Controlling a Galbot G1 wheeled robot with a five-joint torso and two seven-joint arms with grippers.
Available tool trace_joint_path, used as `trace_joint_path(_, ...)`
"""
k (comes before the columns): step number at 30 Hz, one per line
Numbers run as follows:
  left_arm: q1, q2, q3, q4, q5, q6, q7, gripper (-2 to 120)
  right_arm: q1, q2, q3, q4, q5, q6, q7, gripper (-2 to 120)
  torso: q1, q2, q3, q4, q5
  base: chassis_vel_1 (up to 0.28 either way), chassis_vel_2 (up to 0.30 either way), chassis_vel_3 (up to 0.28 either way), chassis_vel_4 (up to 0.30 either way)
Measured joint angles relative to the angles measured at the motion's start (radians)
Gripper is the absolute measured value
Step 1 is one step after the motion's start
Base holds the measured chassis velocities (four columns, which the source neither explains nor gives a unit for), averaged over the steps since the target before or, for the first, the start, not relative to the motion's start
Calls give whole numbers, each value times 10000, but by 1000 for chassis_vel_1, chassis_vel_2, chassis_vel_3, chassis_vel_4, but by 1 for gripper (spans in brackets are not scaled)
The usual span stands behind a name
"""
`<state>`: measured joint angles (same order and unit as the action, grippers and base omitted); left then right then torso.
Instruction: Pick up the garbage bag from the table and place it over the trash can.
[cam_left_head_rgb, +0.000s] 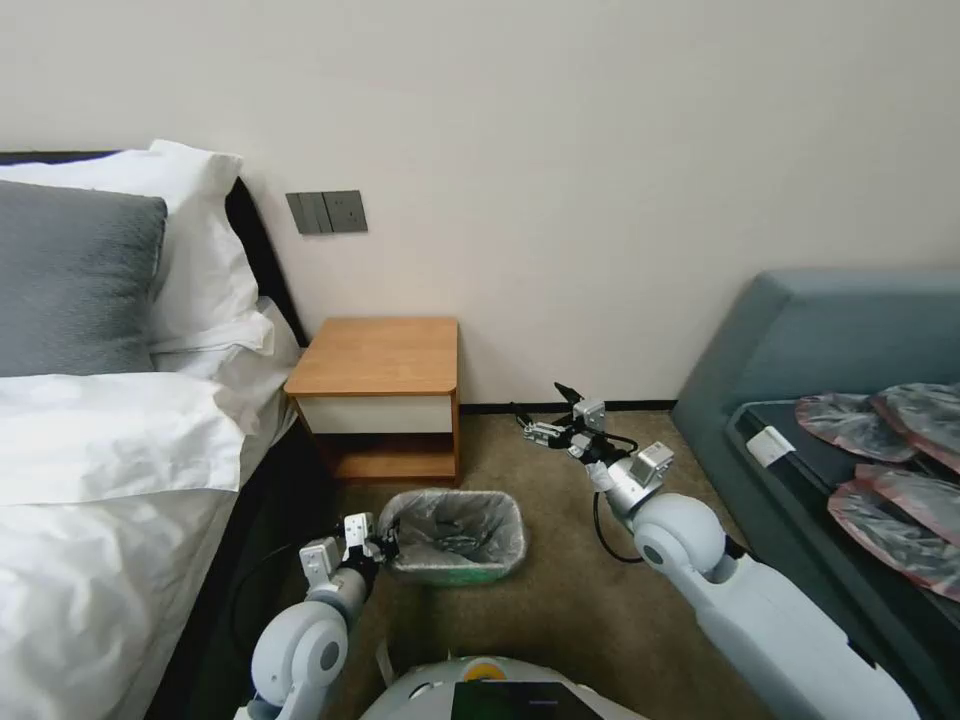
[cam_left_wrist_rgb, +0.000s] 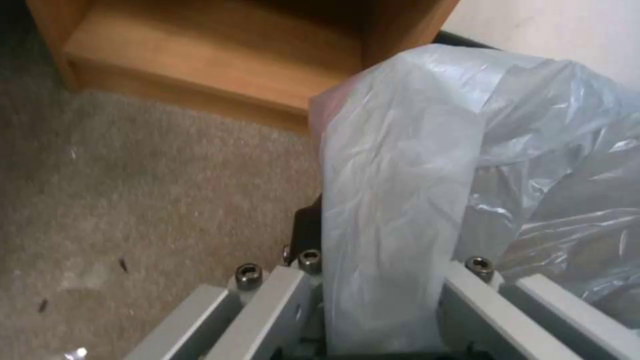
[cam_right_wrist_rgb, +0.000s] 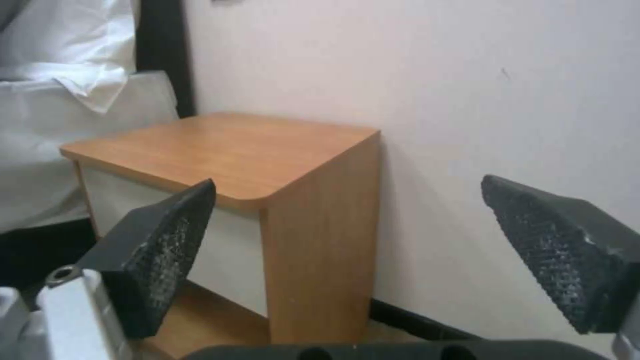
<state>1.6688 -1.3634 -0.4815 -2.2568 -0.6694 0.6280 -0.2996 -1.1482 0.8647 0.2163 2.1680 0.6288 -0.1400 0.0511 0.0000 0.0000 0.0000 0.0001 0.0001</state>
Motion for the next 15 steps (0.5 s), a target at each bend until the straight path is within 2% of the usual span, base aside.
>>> trace_joint_path(7,147,-53,38,156,-430,2,-156,3,-205,94,-79,218,-38,19,-74,100,0,0,0,-3,-3,0,0,0,0)
trace_joint_path(15,243,-179,141,549,-239,-215,190,3,-465,480,-87,315,-215,60,-234,100,0,0,-1,-2,0,0,0,0,0)
